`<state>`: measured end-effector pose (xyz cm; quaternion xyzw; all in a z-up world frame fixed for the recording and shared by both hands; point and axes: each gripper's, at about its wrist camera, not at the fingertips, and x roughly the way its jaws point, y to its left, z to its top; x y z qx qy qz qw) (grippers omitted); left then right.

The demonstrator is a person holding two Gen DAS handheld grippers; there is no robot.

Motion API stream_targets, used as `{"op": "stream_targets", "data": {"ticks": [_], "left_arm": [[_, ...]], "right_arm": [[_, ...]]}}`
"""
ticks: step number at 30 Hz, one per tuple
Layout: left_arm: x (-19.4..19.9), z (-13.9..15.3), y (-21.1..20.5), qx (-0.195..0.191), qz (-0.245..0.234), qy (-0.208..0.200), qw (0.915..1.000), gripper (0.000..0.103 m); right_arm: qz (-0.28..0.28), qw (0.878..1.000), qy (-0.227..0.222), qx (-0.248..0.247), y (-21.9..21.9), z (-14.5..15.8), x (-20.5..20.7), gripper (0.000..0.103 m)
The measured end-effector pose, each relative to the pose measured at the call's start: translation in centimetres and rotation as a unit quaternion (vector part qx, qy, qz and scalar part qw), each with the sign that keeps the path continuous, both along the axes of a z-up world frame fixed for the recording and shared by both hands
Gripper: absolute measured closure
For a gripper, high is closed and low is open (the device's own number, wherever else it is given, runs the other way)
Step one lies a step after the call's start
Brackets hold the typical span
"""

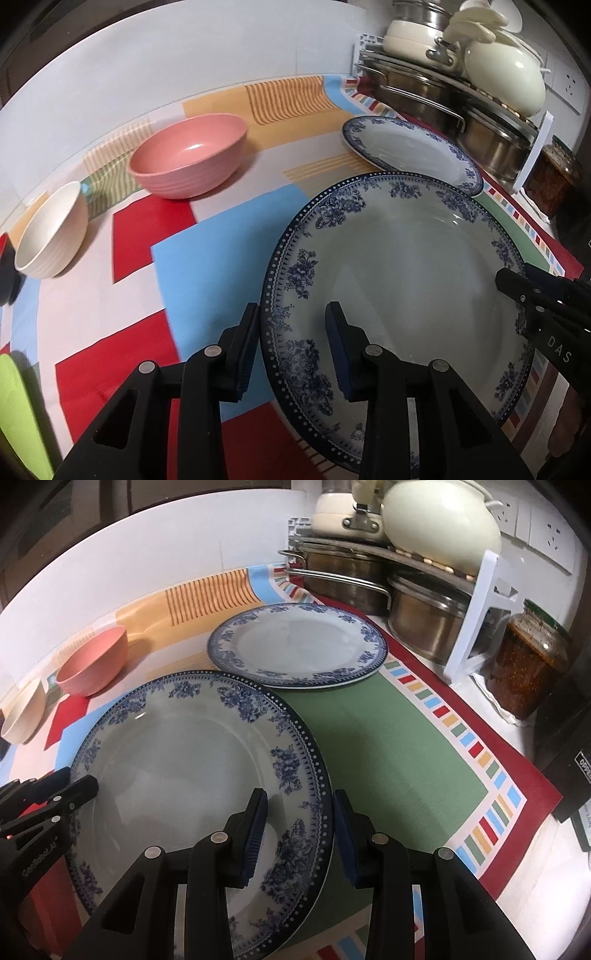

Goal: Organize plates and bowls
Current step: 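Carry the large blue-rimmed plate with both grippers over the lime-green plate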

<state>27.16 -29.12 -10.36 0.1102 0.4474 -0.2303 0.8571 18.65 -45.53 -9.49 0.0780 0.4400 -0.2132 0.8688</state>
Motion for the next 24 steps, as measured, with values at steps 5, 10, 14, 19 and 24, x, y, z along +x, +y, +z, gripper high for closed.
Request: {"op": "stream_targets", "data": {"ticks": [5, 10, 14, 19, 24], "left_arm": [[-0.5, 0.9, 2.3, -0.004, 0.024, -0.001, 0.9997, 0.067], [-1.2, 2.1, 5.1, -0.009, 0.051, -0.007, 0.9986, 0.067], [-1.7, 2.9, 7.3, -0.013, 0.071, -0.012, 0.9973, 0.067], [-2.5, 3.6, 10.4, -0.019, 0.098, -0.018, 0.9948, 0.068], [-3.4, 4.3, 13.5, -0.021, 0.122, -0.026, 0.992, 0.068]], "right_arm": [[0.012, 1.0, 0.003, 0.003, 1.6, 0.9, 0.1, 0.066], [0.032, 0.999, 0.004, 0.007, 3.7, 1.9, 0.4, 0.066], [0.049, 0.999, 0.001, 0.007, 5.6, 2.7, 0.5, 0.066], [0.072, 0.997, -0.002, 0.006, 8.2, 3.4, 0.5, 0.066], [0.093, 0.996, -0.002, 0.008, 11.0, 4.0, 0.6, 0.066]]}}
